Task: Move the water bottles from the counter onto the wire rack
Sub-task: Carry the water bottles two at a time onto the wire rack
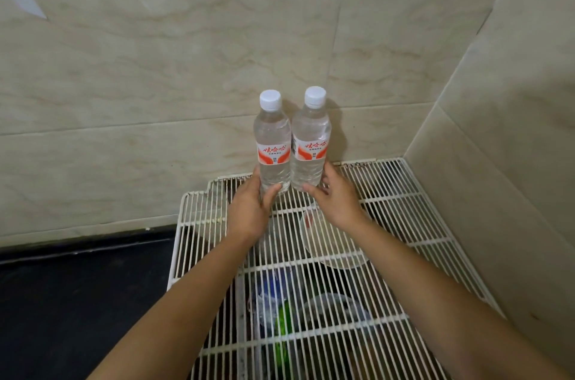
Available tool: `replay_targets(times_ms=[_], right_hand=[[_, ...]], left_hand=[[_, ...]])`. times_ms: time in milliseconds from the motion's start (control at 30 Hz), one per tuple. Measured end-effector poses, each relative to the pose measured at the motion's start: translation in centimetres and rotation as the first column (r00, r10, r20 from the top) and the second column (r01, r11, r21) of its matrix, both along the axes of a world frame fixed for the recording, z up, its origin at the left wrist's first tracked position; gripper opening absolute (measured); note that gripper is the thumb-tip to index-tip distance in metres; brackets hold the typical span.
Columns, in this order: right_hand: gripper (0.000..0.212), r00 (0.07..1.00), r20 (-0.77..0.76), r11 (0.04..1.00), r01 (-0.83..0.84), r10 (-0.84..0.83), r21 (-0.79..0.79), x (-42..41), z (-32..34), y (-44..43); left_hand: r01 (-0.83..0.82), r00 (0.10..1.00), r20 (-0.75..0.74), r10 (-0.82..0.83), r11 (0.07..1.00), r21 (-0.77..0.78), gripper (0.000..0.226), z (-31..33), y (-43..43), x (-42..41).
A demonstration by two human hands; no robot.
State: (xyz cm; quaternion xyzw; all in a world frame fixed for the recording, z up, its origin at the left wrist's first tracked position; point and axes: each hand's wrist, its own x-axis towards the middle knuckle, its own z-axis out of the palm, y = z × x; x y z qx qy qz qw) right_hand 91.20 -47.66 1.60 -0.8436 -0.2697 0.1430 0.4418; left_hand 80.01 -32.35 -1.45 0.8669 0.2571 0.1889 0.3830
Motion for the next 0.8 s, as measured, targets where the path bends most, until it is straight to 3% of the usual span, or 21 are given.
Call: replay_targets(times_ms=[167,267,400,467,633,800], right_hand=[[0.088,1.000,-0.002,0.999,-0.017,0.017,-0.050,-1.2,0.0,-0.1],[0.089,0.994,0.104,0.989,-0.002,0.017,-0.146,-2.5,0.9,-1.0],[0.081,0.926,0.352,0.921,0.010,0.139,-0.390,-4.3,1.8,-3.7],[0.074,0.881,0.429,0.901,0.008,0.198,-0.434,-5.0,2.5,-5.1],[0.075,0.808,0.543,0.921,0.002,0.228,-0.391,-8.3,3.9,-6.8],[0.078,0.798,0.524,0.949,-0.190,0.299,-0.251,-14.4,3.7,-3.6]], left_hand=[[0.015,1.000,-0.017,-0.016,1.000,-0.023,0.064,0.4,-0.3,-0.2],[0.050,0.998,-0.022,-0.051,0.997,-0.061,0.068,1.0,-0.5,-1.0],[-0.035,0.982,-0.173,0.081,0.966,0.255,0.073,2.9,-1.3,-3.7],[-0.058,0.971,-0.193,0.138,0.928,0.367,0.071,4.3,-1.9,-5.7],[-0.209,0.941,-0.162,0.299,0.885,0.416,0.077,7.8,-4.4,-13.8],[-0.370,0.858,-0.157,0.489,0.801,0.470,0.083,8.6,-7.3,-25.9]])
